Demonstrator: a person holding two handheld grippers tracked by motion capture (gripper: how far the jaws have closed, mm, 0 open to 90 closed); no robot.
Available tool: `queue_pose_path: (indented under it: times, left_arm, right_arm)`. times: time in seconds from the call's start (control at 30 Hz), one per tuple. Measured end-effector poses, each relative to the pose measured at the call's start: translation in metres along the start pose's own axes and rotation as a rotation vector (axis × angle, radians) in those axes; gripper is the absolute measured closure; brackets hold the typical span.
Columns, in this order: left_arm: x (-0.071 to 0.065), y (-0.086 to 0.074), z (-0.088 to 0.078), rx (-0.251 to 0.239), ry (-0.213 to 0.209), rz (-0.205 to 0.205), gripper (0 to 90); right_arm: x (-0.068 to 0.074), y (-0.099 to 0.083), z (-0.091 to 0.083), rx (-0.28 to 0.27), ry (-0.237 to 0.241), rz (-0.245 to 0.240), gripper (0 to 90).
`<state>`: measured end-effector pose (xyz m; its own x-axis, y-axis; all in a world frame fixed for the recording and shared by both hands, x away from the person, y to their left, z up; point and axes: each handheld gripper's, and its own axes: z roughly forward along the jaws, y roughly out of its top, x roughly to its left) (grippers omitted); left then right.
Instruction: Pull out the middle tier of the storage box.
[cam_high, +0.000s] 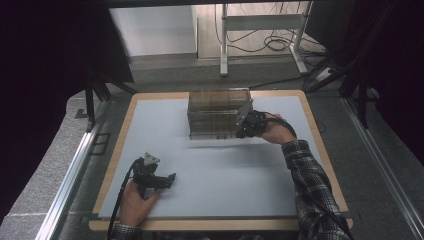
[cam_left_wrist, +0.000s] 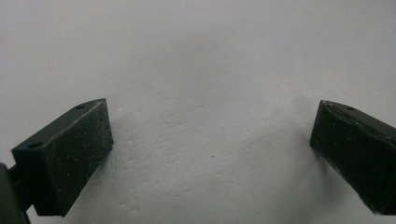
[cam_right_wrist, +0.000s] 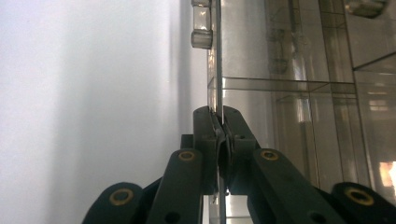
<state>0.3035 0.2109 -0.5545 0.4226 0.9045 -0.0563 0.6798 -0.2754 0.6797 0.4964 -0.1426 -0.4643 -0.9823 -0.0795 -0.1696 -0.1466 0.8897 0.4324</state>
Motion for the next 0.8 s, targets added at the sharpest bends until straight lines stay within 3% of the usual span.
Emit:
queue_pose_path:
  times: [0.4, 0.8]
  left_arm:
    - [0.000, 0.000, 0.000, 0.000, 0.000, 0.000, 0.0]
    - [0.000, 0.000, 0.000, 0.000, 0.000, 0.000, 0.0]
  right_arm:
    - [0.011, 0.000, 0.001, 0.002, 0.016, -0.026, 86.2]
    - [0.018, 0.000, 0.002, 0.019, -0.001, -0.049, 86.0]
